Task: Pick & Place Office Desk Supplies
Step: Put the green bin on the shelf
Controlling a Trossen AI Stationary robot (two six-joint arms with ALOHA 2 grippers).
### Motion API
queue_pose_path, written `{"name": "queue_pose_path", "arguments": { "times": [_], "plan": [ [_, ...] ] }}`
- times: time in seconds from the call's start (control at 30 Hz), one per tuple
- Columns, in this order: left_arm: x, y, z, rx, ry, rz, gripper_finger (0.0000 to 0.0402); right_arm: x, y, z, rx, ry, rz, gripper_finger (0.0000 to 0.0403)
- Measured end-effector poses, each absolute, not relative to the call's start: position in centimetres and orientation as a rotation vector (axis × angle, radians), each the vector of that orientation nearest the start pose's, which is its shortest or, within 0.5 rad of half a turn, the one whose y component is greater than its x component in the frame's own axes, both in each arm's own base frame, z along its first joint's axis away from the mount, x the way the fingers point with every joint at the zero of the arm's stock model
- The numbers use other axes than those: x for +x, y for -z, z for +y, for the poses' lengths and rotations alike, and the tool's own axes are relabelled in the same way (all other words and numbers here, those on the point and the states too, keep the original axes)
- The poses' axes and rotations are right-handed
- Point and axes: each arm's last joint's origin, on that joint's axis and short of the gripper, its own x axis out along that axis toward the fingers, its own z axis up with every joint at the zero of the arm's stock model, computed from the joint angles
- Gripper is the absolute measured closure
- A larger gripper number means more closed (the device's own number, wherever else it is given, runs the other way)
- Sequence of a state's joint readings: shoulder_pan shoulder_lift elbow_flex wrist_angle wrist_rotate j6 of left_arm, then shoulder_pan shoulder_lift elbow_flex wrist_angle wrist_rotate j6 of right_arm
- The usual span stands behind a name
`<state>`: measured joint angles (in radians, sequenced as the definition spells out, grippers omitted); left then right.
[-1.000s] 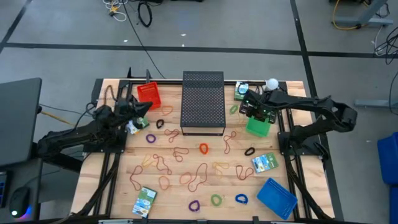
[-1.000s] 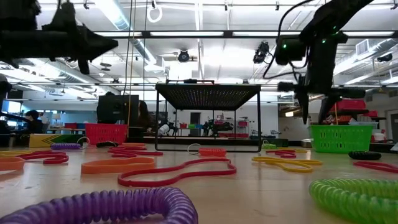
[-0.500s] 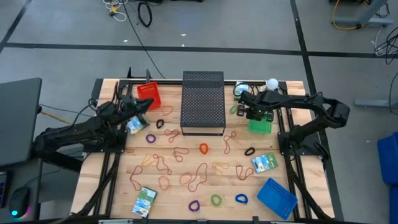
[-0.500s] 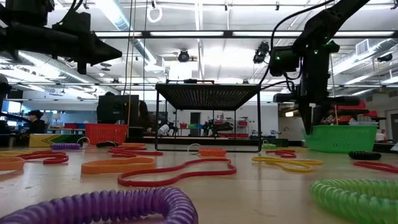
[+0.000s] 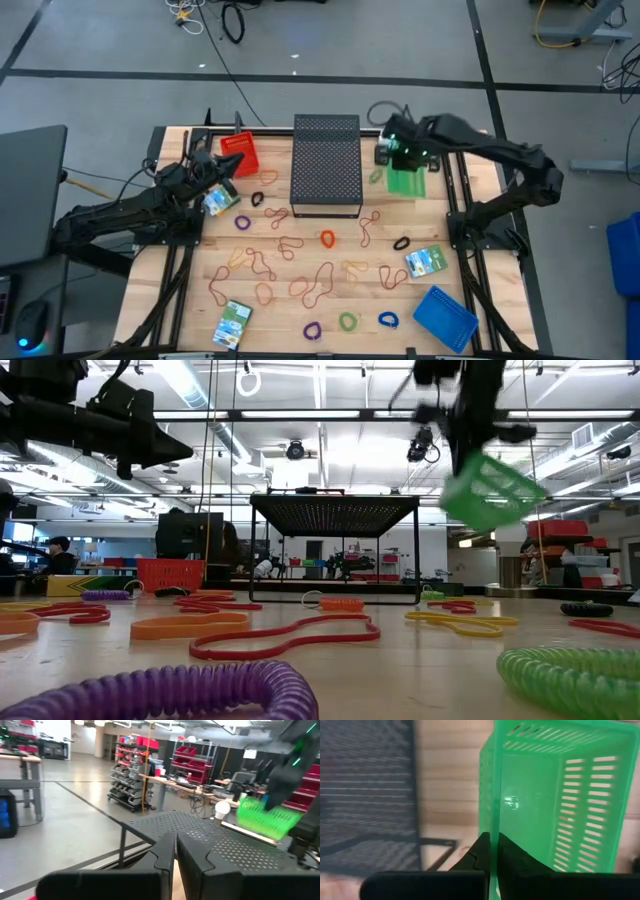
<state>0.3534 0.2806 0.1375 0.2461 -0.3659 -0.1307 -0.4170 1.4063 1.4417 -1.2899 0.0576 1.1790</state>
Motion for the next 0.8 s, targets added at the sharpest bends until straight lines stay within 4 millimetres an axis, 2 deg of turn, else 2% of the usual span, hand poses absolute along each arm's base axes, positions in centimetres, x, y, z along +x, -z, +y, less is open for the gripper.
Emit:
{"name": "queue_pose_path", "arguments": {
  "times": [0.07, 0.13, 0.2, 0.27, 0.4, 0.53, 0.67, 0.8],
  "plan": [
    [10.1, -21.1, 4.8, -0.126, -0.713, -0.153, 0.0376, 22.8, -36.7, -10.1, 1.243, 1.114, 0.787, 0.039],
    [10.1, -21.1, 4.8, -0.127, -0.712, -0.153, 0.0376, 23.5, -38.6, -10.3, 1.255, 1.1, 0.737, 0.039],
    [10.1, -21.1, 4.8, -0.133, -0.711, -0.155, 0.0376, 25.1, -39.7, -10.9, 1.242, 1.085, 0.702, 0.0391],
    [10.1, -21.1, 4.8, -0.136, -0.711, -0.156, 0.0376, 27.3, -40.0, -11.8, 1.214, 1.067, 0.717, 0.0391],
    [10.1, -21.1, 4.8, -0.135, -0.712, -0.155, 0.0376, 31.3, -39.3, -14.3, 1.179, 1.055, 0.785, 0.0391],
    [10.1, -21.1, 4.8, -0.131, -0.712, -0.154, 0.0376, 34.2, -38.0, -16.9, 1.148, 1.069, 0.825, 0.0391],
    [10.1, -21.1, 4.8, -0.125, -0.712, -0.152, 0.0376, 36.0, -35.9, -18.9, 1.125, 1.089, 0.881, 0.0391],
    [10.1, -21.1, 4.8, -0.125, -0.712, -0.151, 0.0376, 36.7, -34.8, -19.8, 1.108, 1.103, 0.89, 0.0389]
  ]
}}
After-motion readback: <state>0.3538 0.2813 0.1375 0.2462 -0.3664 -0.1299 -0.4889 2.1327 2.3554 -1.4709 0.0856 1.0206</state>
